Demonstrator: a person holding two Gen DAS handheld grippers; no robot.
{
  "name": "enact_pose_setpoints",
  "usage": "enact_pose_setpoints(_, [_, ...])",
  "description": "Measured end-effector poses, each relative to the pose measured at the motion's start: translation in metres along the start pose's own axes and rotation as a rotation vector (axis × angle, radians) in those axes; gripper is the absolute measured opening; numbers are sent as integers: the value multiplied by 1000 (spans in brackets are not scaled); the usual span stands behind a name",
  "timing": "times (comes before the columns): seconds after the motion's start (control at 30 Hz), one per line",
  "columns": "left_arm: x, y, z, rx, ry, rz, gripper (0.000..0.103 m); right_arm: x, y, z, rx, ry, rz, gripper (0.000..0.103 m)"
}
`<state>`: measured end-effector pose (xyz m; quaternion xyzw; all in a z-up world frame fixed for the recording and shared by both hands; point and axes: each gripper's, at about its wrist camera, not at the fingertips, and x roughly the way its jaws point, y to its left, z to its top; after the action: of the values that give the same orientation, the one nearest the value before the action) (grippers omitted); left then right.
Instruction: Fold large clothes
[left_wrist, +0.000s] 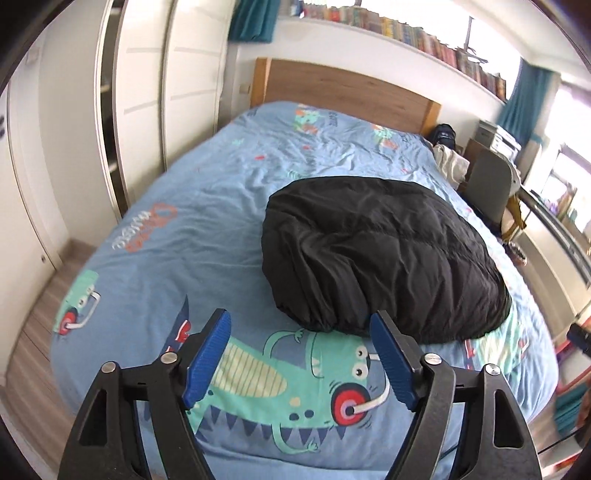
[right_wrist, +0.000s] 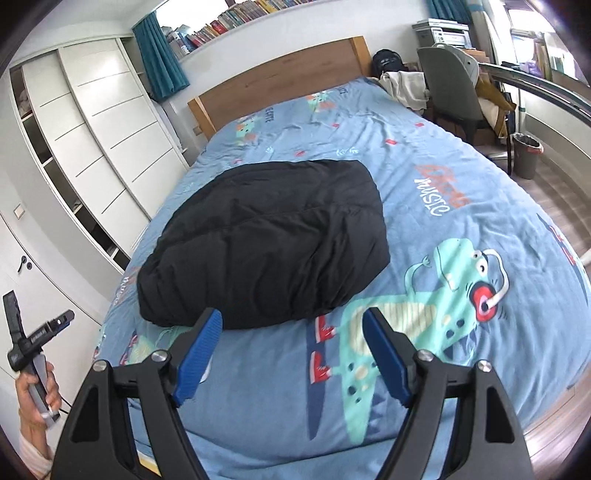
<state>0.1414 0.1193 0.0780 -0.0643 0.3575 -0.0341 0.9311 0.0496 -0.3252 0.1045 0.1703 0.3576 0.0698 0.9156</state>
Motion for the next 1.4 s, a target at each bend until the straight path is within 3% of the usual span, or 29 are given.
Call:
enact_pose_setpoints(0.43, [-49,-77,-26,118,-148,89,102,-41,74,-31,-137,-96,-68,78])
enact_pose_setpoints(0.53, [-52,-84,-33,119,-153,87,102,-41,81,-42,-150,-96,-95,78])
enact_pose_setpoints(0.7, [-53,-90,-44,130,-158,143,102,-39,84,-60,-154,-99,-133,79])
enact_pose_setpoints(0.83, [-56,-91,-55,138,-157,183,102,-38,82,-73,-142,-112,-156,92])
enact_pose_setpoints(1.4, [-72,-107,-69,171,-177,217,102,-37,87,-99,-150,-124,-168,95])
